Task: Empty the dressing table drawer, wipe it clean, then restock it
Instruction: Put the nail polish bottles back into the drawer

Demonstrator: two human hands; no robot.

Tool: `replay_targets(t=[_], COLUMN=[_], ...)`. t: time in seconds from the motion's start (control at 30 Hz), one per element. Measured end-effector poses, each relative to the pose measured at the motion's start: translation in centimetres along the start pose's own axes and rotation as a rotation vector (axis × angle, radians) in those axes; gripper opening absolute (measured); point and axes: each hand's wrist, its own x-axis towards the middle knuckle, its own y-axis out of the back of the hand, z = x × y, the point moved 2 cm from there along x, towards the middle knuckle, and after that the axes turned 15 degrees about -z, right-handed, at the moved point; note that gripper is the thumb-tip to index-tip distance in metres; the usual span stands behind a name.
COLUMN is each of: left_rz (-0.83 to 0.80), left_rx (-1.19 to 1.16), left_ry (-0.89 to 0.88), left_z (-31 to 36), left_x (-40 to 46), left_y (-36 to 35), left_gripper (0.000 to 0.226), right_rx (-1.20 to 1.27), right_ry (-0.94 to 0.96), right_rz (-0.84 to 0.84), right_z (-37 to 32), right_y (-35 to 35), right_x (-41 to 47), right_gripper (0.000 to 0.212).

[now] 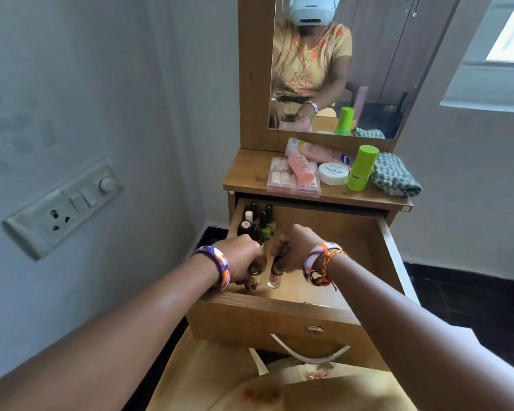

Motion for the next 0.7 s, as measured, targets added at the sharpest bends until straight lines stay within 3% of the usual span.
replay_targets(t=[0.27,0.7], left_rz=[-0.003,0.028], left_rx=[0.174,0.217], left_ry=[-0.006,0.025], left_z=[-0.4,0.0], left_x=[1.2,1.5], left_y=[-0.5,-0.4], left_gripper=[0.037,0.037], right_rx=[-0.016,-0.045], right_ry=[0.060,0.106], right_rz=[-0.010,-0.064], right_z=[0.5,0.9], right_y=[-0.7,-1.8], right_x=[0.4,0.3], right_gripper=[0.030,0.032])
